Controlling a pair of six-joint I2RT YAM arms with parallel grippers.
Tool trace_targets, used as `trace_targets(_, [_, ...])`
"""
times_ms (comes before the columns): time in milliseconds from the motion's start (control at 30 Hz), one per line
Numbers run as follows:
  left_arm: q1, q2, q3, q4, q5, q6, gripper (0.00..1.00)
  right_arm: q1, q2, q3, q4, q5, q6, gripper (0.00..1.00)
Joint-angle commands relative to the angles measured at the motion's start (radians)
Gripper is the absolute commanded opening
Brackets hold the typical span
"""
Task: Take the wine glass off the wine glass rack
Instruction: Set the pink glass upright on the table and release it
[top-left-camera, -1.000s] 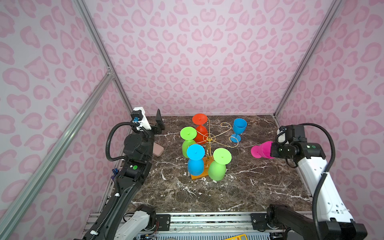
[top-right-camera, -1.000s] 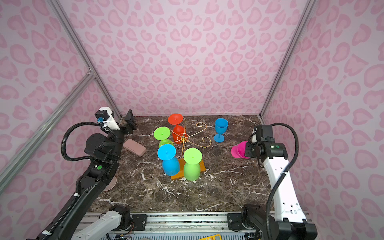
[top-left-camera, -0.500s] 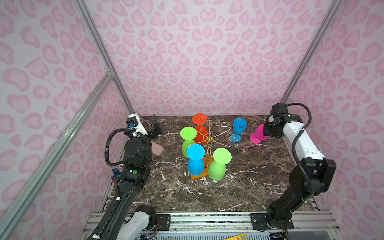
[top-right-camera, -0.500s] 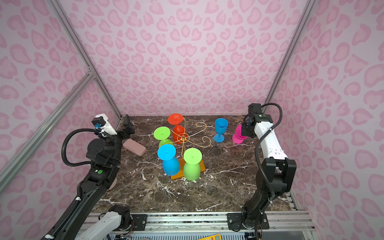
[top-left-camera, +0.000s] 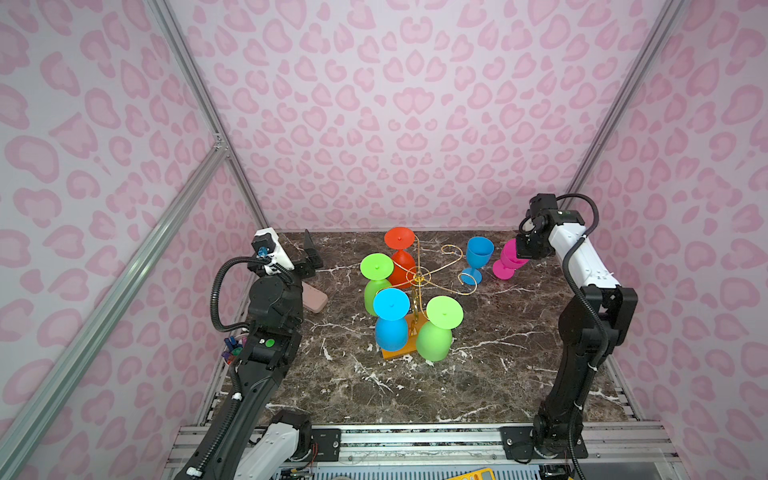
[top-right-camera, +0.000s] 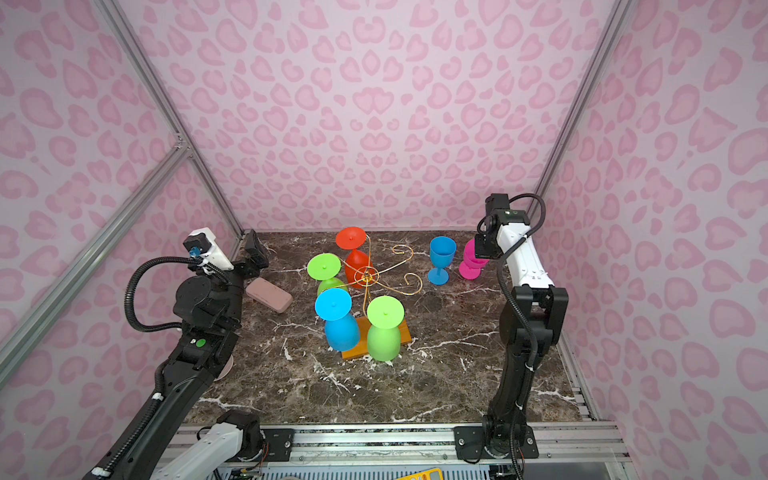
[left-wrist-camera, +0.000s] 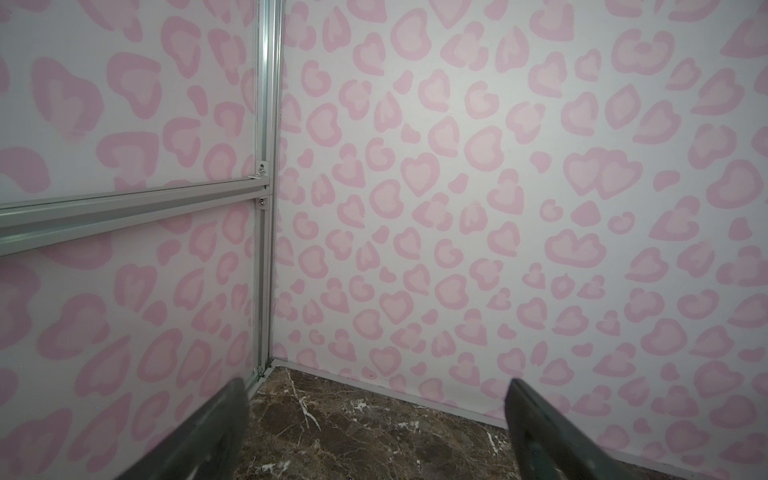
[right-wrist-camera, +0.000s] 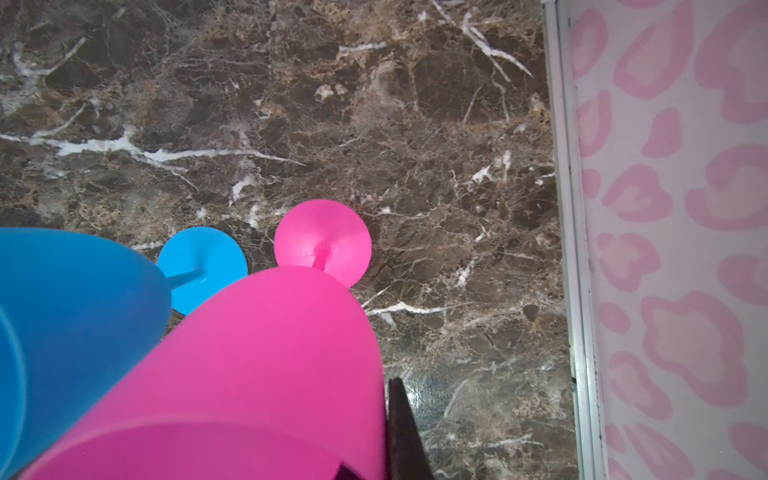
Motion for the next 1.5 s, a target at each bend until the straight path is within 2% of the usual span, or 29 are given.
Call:
trace_targets(0, [0.002,0.002,-0.004,0.005,-0.004,-0.007,0.97,0.008,0.038,0.039,-0.063,0.017,-0.021,0.0])
trace_targets(367, [0.003,-0.002,-0.003,-0.004,0.0,-0.013,0.97,0.019,0.148,0.183,-0.15,0.023,-0.034,0.0])
trace_targets(500, [0.002,-0.002,-0.003,-0.004,0.0,-0.011,0.97,0.019,0.16,0.222,-0.164,0.021,-0.026,0.22])
trace_targets(667, [0.002,-0.004,-0.004,-0.007,0.0,-0.015,0.97,0.017,0.112,0.25,-0.146,0.001,-0.008,0.34])
trace_targets(833, [0.003,-0.007,-0.004,-0.008,-0.009,-0.014,0.97,0.009,0.014,0.241,-0.1,-0.054,0.023,0.37])
trace_targets(933, [0.002,-0.008,-0.006,-0.008,-0.013,-0.014,0.97,-0.001,-0.109,0.149,-0.011,-0.115,0.056,0.39])
trace_targets(1033, [0.002,-0.01,-0.007,-0.008,-0.018,-0.016,0.97,-0.013,-0.286,-0.019,0.122,-0.224,0.115,0.4])
trace_targets(1133, [0.003,-0.011,-0.007,-0.009,-0.021,-0.017,0.97,-0.016,-0.504,-0.265,0.317,-0.361,0.192,0.43])
trace_targets(1267, [0.004,-0.012,-0.008,-0.011,-0.021,-0.019,0.97,-0.018,-0.784,-0.552,0.542,-0.507,0.312,0.53])
trace_targets(1367, [0.005,-0.013,-0.007,-0.011,-0.02,-0.022,0.97,-0.015,-0.93,-0.657,0.617,-0.653,0.385,0.57])
trace_targets(1467, [0.004,-0.014,-0.007,-0.015,-0.02,-0.024,0.97,-0.012,-1.021,-0.701,0.615,-0.773,0.451,0.56])
